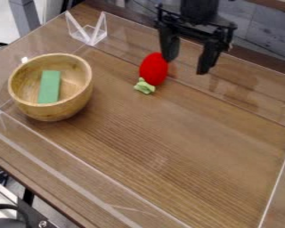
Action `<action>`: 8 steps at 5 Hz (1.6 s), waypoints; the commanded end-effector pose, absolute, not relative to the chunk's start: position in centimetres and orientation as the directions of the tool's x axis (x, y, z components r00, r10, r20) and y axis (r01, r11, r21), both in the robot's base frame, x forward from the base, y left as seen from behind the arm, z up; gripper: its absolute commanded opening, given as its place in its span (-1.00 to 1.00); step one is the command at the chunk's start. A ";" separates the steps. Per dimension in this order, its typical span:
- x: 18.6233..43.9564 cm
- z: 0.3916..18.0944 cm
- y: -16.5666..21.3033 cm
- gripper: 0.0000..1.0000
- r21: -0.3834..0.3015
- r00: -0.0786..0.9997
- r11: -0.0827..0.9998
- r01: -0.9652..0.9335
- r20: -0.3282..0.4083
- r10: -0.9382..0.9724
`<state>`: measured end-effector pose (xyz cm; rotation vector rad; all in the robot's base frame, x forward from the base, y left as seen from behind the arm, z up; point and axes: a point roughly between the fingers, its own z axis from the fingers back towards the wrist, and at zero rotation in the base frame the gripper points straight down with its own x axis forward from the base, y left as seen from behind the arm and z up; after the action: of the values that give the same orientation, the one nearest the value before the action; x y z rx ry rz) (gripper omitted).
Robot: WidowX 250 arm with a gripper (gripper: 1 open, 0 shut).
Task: Put the green stick in the brown bowl
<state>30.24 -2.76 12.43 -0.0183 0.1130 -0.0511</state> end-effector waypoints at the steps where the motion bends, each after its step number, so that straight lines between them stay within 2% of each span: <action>1: 30.4 14.1 -2.7 1.00 -0.012 0.999 1.000 0.029 -0.040 -0.030; 2: 30.0 13.9 -2.7 1.00 -0.006 0.999 1.000 0.000 -0.034 -0.001; 4: 31.7 13.8 -0.5 1.00 -0.004 0.994 0.994 -0.111 -0.016 0.111; 6: 32.3 14.7 -0.2 1.00 0.004 0.999 1.000 -0.020 -0.034 0.021; 7: 31.8 12.9 0.3 1.00 0.009 0.998 0.999 0.041 -0.056 -0.040; 8: 31.7 12.8 -1.1 1.00 0.007 0.995 0.997 0.073 -0.070 -0.072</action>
<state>31.34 -1.37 11.89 0.0083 0.1027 -0.0800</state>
